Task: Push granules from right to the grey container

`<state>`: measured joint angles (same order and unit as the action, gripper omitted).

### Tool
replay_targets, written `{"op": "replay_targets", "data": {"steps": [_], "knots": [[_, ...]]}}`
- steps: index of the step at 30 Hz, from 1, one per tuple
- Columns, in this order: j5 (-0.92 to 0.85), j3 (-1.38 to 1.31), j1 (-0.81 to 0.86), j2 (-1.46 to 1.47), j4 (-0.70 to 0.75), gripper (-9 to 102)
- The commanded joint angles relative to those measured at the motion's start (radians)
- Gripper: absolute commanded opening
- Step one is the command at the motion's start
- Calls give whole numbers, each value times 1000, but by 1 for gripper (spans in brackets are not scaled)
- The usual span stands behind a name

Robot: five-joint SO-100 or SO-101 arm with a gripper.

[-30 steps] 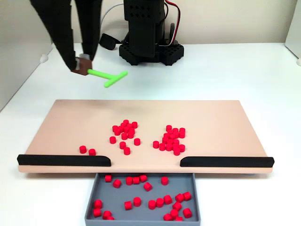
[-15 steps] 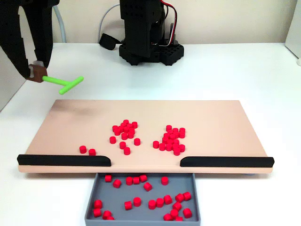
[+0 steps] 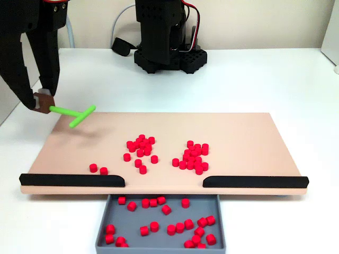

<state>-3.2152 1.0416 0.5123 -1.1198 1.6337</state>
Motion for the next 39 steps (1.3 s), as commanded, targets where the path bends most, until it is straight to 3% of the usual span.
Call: {"op": "replay_targets", "data": {"steps": [1,39], "knots": [[-681,-74,-9,15,-6,0],[-638,-267,-58,252,-55,0]]}}
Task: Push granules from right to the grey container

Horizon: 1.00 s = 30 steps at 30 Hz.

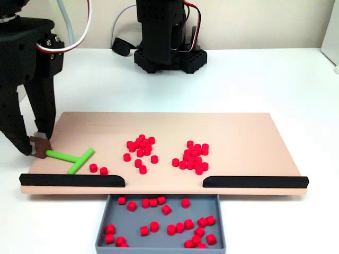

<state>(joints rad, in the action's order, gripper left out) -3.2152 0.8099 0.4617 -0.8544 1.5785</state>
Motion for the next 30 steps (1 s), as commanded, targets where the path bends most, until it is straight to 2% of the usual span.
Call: {"op": "replay_targets", "data": {"steps": [1,30], "knots": [[-637,-35,-9,-14,0,0],[-574,-20,-58,-26,12,0]]}}
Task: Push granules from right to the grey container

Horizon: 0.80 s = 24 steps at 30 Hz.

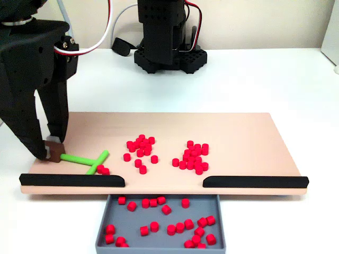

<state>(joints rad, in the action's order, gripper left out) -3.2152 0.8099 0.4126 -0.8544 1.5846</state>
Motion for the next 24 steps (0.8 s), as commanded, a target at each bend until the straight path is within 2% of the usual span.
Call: {"op": "replay_targets", "data": {"steps": [1,24], "knots": [[-572,-20,-12,-26,6,0],[-532,-18,-67,-29,8,0]]}}
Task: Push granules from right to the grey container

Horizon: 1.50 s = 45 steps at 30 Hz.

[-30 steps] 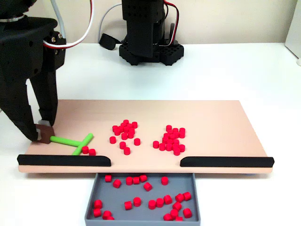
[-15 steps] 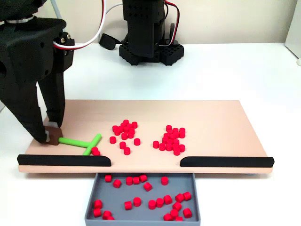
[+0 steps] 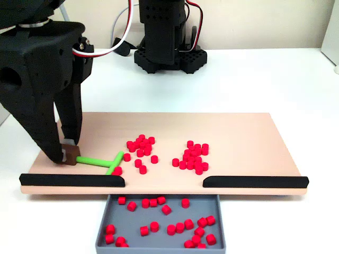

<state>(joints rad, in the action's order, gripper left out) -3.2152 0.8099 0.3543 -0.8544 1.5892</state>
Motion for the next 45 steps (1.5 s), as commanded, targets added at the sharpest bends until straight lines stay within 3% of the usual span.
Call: {"op": "replay_targets", "data": {"steps": [1,16,45], "knots": [[-529,-18,-11,-29,3,0],[-486,-18,-41,-35,5,0],[-161,-18,-67,-52,3,0]]}}
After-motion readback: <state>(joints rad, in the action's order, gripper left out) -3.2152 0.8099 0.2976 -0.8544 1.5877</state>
